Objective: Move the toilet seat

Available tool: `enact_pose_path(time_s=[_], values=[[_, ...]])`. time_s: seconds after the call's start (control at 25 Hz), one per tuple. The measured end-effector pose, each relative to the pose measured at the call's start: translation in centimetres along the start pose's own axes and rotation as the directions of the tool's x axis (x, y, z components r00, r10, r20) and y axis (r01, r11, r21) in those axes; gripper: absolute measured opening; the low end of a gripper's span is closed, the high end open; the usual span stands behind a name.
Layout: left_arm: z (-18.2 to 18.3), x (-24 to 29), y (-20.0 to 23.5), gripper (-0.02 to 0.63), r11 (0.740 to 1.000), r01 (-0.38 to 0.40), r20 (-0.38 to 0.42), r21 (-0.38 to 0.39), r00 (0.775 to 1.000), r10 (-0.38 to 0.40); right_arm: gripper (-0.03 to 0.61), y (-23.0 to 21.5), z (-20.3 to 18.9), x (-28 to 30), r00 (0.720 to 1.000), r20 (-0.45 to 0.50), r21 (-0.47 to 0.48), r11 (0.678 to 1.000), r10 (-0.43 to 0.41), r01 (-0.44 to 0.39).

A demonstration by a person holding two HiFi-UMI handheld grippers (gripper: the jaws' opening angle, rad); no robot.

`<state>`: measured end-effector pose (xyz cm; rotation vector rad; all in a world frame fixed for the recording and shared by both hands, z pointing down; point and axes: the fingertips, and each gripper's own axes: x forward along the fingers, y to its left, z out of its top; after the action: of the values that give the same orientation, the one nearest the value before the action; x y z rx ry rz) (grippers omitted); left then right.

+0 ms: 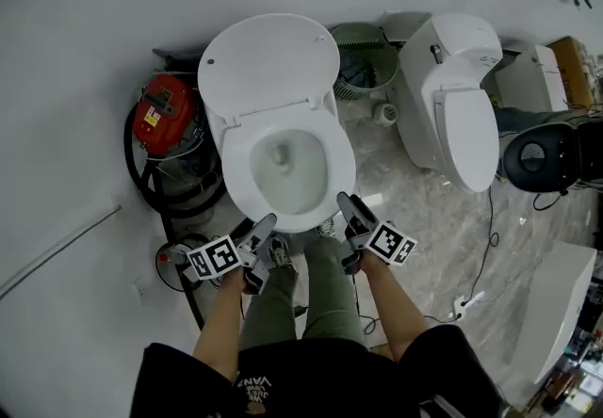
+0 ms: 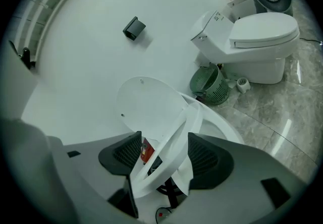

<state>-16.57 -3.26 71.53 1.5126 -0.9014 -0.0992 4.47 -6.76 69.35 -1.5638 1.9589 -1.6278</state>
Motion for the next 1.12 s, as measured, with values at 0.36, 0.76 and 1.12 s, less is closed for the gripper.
enact_pose_path(time_s=[0.36,0.76,1.12], values=[[3.2,-0.5,-3.5,0.456,0.999,0.023,0.057,0.023,0.998,-0.024,0.270,4.2,3.3,0.4,0.996,-0.001,-0.047,0.995,0.090,-0.090],[6.5,-0.5,-6.1,0.463,0.999,-0.027,0.157,-0.046,0.987,0.034,0.236,9.6,7.8,2.5,0.975,-0.087,-0.094,0.972,0.207,-0.214],[11.0,-0.2,-9.0,0.462,0.999,-0.024,0.261,-0.028,0.965,0.030,0.218,12.4,11.5,3.4,0.955,-0.123,-0.128,0.950,0.269,-0.285]])
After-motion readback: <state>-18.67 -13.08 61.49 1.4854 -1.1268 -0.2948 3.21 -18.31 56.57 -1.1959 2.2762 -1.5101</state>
